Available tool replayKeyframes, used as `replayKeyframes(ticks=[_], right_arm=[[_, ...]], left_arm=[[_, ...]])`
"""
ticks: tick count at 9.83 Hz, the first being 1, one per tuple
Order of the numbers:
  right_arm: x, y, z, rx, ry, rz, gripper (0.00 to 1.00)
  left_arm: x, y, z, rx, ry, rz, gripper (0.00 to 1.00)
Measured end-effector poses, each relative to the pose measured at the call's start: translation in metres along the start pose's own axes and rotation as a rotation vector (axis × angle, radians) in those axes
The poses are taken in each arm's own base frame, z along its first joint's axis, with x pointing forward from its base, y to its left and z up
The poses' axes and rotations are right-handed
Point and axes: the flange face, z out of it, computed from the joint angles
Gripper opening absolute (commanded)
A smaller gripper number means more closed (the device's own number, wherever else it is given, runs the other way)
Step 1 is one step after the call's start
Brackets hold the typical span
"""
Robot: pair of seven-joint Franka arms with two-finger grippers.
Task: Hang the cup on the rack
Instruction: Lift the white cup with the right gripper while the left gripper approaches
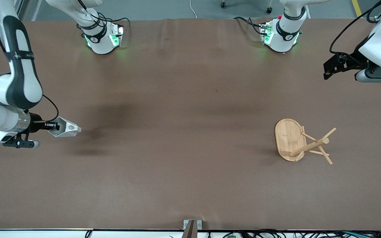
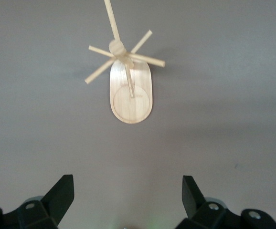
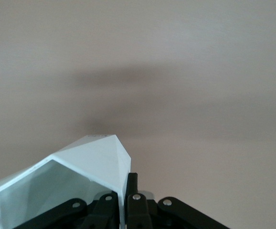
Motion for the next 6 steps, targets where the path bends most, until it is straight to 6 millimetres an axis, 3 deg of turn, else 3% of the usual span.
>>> replayKeyframes(ticks=[1,3,5,6], right_arm=[[0.001,-0.024,-0.014,0.076,0.004,0.001,0.01],[-0.003,-0.081,-0.015,0.244,-0.018,0.030,0.01],[-0.016,-0.167,-0.001,0.458,-0.073,0.013,0.01],[-0.022,-0.201,0.004,0.548,-0.098,0.001,0.01]], left_arm=[[0.004,0.000,-0.002,0.002,0.018,0.001,1.00],[0.005,0.012,-0.008,-0.041,0.039,0.016,1.00],[0.011,0.044,-0.001,-0.158,0.035,0.098,1.00],[0.015,0.076,0.012,-0.187,0.025,0.197,1.00]])
